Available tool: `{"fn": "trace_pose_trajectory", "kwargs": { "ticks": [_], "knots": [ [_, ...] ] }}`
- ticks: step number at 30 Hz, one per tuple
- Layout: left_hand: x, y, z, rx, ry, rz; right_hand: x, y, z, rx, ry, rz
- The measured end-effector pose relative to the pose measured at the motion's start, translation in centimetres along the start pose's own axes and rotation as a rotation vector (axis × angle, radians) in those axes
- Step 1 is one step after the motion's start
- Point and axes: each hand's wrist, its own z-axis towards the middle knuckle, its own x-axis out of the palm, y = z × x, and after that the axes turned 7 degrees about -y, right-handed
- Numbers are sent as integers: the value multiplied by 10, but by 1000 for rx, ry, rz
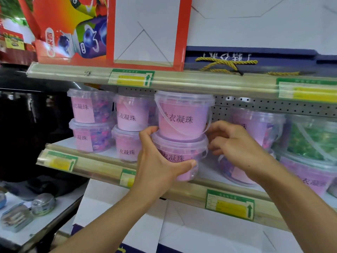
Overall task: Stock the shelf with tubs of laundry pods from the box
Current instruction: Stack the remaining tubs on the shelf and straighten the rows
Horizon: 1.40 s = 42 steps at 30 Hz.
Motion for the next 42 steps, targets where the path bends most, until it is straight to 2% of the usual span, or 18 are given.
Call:
{"fn": "trace_pose_trajectory", "kwargs": {
  "ticks": [3, 8, 14, 18, 28, 42],
  "knots": [
    [7, 4, 4, -21, -9, -11, 2, -6, -3, 24, -6, 37],
    [-5, 11, 0, -16, -14, 32, 19, -29, 27, -42, -99, -233],
    [-35, 17, 3, -15, -14, 53, 46, -27, 80, -1, -87, -525],
    [-46, 16, 1, -31, -9, 64, 62, -35, 99, 49, -35, -590],
    [-51, 21, 0, -46, -12, 30, 69, -44, 103, -53, 8, -845],
    [-46, 18, -1, -56, -19, 36, 58, -38, 98, -2, 1, -841]
  ]
}}
